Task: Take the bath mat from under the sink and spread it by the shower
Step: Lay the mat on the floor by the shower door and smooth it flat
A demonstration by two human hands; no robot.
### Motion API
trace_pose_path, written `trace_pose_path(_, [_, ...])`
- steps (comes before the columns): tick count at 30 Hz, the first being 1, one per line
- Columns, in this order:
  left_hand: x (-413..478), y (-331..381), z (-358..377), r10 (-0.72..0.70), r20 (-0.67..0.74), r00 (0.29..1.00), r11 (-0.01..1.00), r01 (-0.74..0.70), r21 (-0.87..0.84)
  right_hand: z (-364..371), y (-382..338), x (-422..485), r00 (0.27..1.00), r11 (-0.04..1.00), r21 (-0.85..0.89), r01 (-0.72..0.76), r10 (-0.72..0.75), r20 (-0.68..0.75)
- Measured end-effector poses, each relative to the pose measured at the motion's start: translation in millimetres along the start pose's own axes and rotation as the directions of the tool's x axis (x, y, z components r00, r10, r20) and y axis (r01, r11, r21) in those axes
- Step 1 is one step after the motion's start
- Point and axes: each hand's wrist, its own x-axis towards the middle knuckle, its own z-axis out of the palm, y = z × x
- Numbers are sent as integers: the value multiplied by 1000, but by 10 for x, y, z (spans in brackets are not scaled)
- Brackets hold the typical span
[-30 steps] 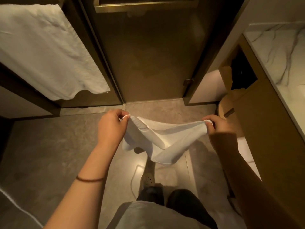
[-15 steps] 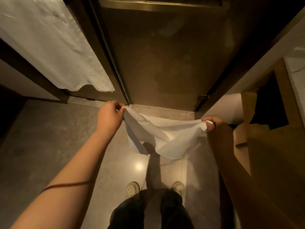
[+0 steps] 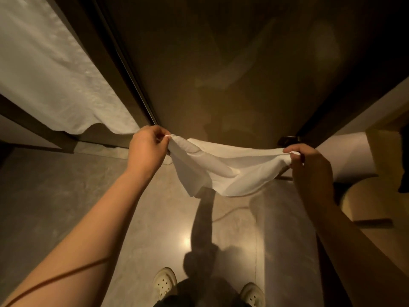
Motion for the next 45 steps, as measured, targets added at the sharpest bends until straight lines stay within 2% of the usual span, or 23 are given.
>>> trace_pose_path(6, [-74, -1066, 1280, 52, 42, 998, 997, -54, 48, 1332, 1068, -61, 998, 997, 39, 62, -62, -14])
trace_pose_path(10, [-262, -1855, 2310, 92, 135, 987, 994, -99, 48, 2309, 1886, -245, 985, 985, -39, 170, -170, -21])
trace_pose_path(14, [-402, -2520, 3165, 119, 217, 969, 986, -141, 91, 3079, 2611, -313, 978, 979, -84, 188, -178, 113])
trace_pose_path(18, [-516, -2997, 3714, 180, 322, 929, 969, -224, 103, 3620, 3109, -371, 952, 951, -182, 248, -205, 226])
trace_pose_path(21, [-627, -3203, 3955, 245, 354, 903, 950, -296, 98, 3881, 3298, -494, 934, 932, -214, 293, -230, 274])
trace_pose_path(25, [-738, -3332, 4139, 264, 372, 890, 948, -310, 70, 4078, 3350, -681, 907, 917, -246, 314, -213, 362])
trace_pose_path(28, [-839, -3477, 4280, 317, 396, 862, 927, -369, 60, 4185, 3407, -880, 864, 882, -248, 400, -273, 423])
trace_pose_path(30, [-942, -3568, 4331, 375, 437, 818, 888, -453, 85, 4220, 3457, -1040, 837, 851, -263, 455, -307, 454])
trace_pose_path(34, [-1161, -3719, 4327, 469, 553, 689, 721, -660, 210, 4218, 3602, -1364, 825, 842, -326, 430, -220, 521])
trace_pose_path(41, [-1459, -3833, 4397, 462, 680, 569, 693, -711, 124, 4235, 3947, -1709, 714, 802, -333, 496, -158, 683])
trace_pose_path(43, [-1473, -3781, 4392, 482, 661, 575, 702, -705, 101, 4263, 3922, -1690, 697, 791, -333, 513, -158, 699])
trace_pose_path(45, [-1405, -3698, 4386, 487, 581, 652, 760, -644, 86, 4287, 3822, -1596, 755, 820, -317, 477, -197, 625])
